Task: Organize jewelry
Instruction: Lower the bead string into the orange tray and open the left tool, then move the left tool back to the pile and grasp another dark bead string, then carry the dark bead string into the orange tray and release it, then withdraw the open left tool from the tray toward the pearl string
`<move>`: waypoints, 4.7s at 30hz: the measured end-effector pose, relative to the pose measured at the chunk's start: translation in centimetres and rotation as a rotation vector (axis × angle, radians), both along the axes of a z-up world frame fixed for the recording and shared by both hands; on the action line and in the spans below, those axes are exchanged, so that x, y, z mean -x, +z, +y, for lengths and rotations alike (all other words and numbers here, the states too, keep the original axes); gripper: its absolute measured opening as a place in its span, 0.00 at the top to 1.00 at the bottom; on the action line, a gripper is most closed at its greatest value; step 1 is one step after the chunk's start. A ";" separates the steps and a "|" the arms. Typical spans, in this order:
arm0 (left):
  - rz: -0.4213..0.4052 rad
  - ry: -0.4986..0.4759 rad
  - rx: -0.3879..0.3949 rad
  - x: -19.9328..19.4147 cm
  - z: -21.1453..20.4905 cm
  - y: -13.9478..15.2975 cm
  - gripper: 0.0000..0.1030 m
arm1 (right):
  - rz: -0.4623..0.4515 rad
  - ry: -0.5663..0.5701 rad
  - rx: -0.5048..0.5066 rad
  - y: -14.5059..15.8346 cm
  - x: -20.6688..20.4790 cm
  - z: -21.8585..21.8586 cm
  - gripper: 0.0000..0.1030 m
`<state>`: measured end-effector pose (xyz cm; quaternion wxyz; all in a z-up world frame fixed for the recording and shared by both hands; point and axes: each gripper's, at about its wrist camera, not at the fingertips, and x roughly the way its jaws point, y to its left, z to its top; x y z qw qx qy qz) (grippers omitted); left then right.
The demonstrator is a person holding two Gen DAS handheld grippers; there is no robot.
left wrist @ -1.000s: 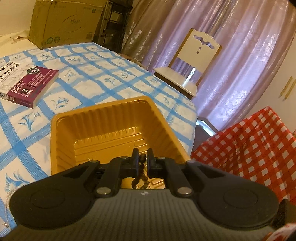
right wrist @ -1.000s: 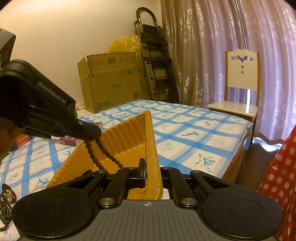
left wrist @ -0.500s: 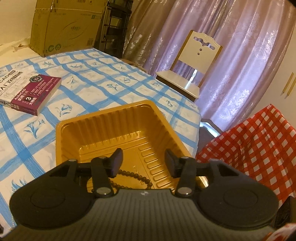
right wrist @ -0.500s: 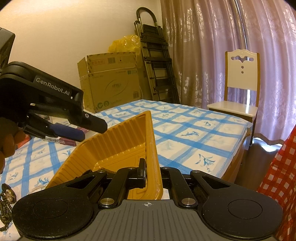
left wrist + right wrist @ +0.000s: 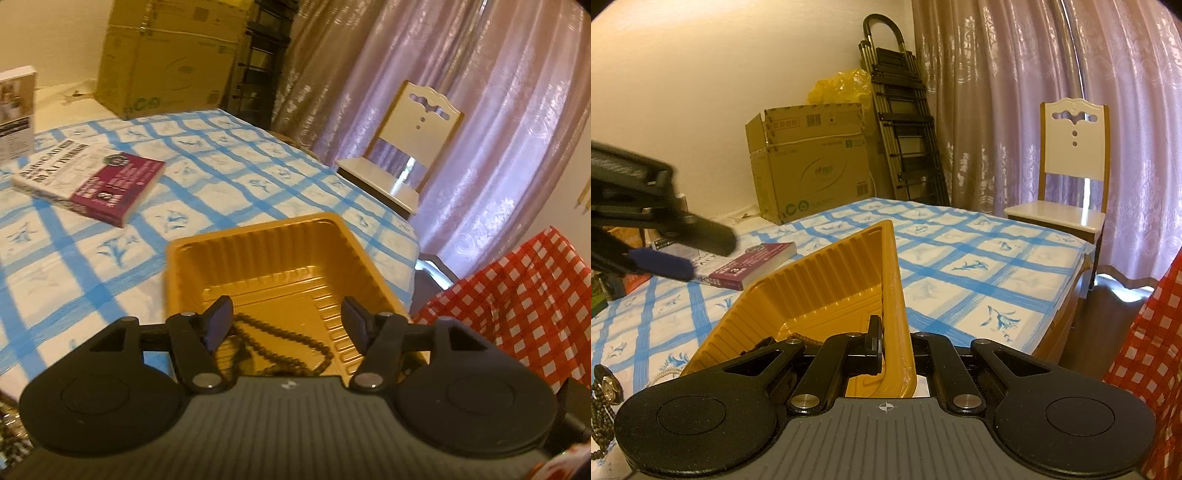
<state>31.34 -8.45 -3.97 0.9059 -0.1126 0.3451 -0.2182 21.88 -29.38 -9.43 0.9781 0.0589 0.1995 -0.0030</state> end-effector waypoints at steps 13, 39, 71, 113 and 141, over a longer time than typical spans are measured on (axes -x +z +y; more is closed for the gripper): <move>0.021 0.172 -0.067 4.1 7.1 -0.8 0.37 | 0.003 0.000 0.004 0.0 0.1 0.0 0.95; 0.067 0.257 -0.248 11.5 11.2 -5.4 0.38 | 0.004 0.000 0.007 0.0 0.1 0.0 0.95; -0.007 0.054 -0.536 6.0 10.0 -10.2 0.85 | 0.006 0.000 0.011 0.1 0.1 0.3 0.95; -0.110 -0.052 -0.251 6.0 5.2 -4.1 0.94 | -0.007 0.013 0.002 -0.3 0.4 -0.8 0.95; -0.036 -0.138 0.020 2.7 -2.4 -3.8 0.75 | 0.007 0.013 -0.001 0.4 -0.1 0.0 0.95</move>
